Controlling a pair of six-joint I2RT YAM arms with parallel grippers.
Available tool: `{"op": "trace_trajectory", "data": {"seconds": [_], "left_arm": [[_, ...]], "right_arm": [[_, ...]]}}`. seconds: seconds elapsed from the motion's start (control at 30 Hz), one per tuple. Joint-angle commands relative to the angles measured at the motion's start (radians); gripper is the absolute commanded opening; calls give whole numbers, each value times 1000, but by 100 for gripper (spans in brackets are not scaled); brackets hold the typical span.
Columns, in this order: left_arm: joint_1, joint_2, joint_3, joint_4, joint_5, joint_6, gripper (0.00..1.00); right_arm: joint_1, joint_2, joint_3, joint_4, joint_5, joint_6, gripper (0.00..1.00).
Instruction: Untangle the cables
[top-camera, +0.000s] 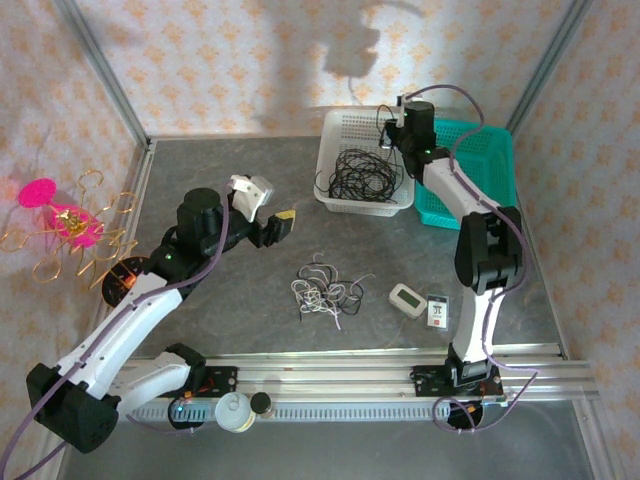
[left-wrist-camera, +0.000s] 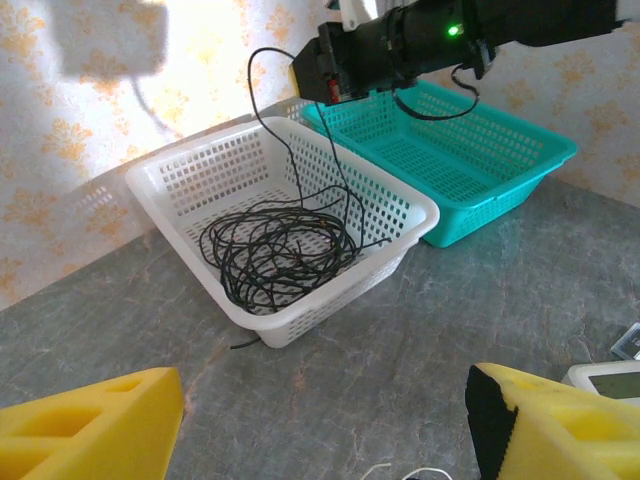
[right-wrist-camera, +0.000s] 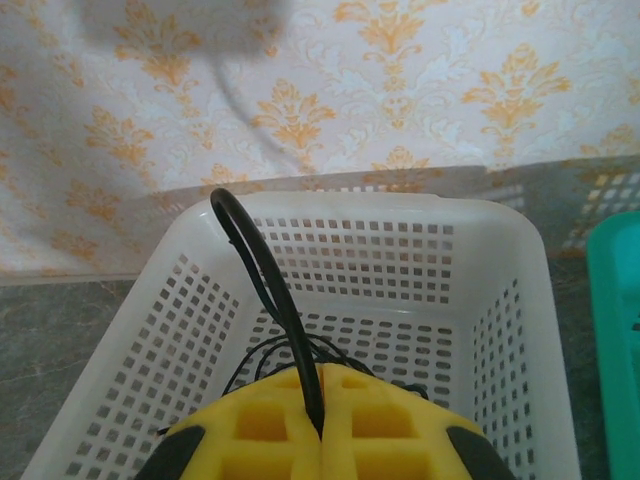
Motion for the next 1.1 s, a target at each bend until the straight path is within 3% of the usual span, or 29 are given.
{"op": "trace_trajectory", "data": {"seconds": [0.0,0.1,0.2,0.27,0.53,0.73,0.93,1.07], "left_arm": [[-8,8,-6,23,21,0,76],[-8,12,-6,26,21,1,76],[-6,13,-5,26,23,1,76],[-6,15,-6,25,21,1,76],[-7,23,-6,21,21,1,76],[-5,23,-4,20,24,2,76],[-3,23,-4,24,20,-6,76],[-1,26,-7,31,15,-12,76]], "right_arm": [[2,115,87,-13,-15,-10,0],[3,212,190,-48,30,-4,8],[6,289,286,-100,54,-16,31],[7,315,332,-131,75,-28,40],[8,220,303,-117,109,-40,57],[22,96,223,-105,83,-46,60],[139,-30,4,-43,-53,-210,58],[187,-56,-121,51,-93,-195,58]]}}
